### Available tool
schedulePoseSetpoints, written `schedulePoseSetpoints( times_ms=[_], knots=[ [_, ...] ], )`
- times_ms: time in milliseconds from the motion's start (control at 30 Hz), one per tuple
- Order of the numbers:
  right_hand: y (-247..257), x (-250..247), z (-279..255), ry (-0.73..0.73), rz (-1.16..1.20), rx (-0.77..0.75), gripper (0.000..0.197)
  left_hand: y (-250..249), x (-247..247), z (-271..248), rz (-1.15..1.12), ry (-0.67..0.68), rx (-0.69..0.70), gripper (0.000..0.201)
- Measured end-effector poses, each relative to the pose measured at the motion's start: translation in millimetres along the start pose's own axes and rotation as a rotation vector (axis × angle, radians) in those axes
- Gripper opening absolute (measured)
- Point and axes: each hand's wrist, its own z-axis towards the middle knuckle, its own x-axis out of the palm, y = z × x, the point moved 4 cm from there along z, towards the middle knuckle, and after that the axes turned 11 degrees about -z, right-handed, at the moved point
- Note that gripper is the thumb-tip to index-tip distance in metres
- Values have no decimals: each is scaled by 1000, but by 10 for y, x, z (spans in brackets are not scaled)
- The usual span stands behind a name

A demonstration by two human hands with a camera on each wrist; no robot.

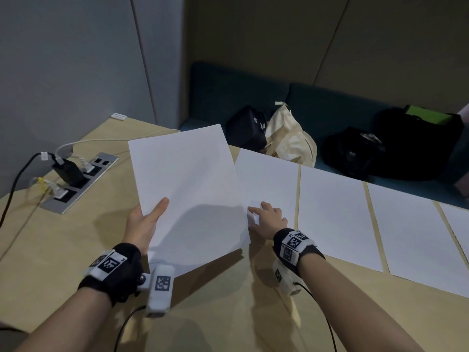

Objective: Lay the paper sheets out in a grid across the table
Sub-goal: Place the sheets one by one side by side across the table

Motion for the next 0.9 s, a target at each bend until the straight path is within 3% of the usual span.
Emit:
schedulePoseSetpoints(
  times_ms=[767, 833, 900],
  knots=[
    [23, -84, -14, -41, 39, -15, 46, 6, 40, -21, -16, 8, -14, 29],
    [42, -214, -59, -135, 156, -37, 39, 1, 58, -26, -23, 16, -13, 26],
    [96, -360, -140, -172, 450, -87, 36, -3, 74, -28, -24, 15, -17, 28]
  ],
)
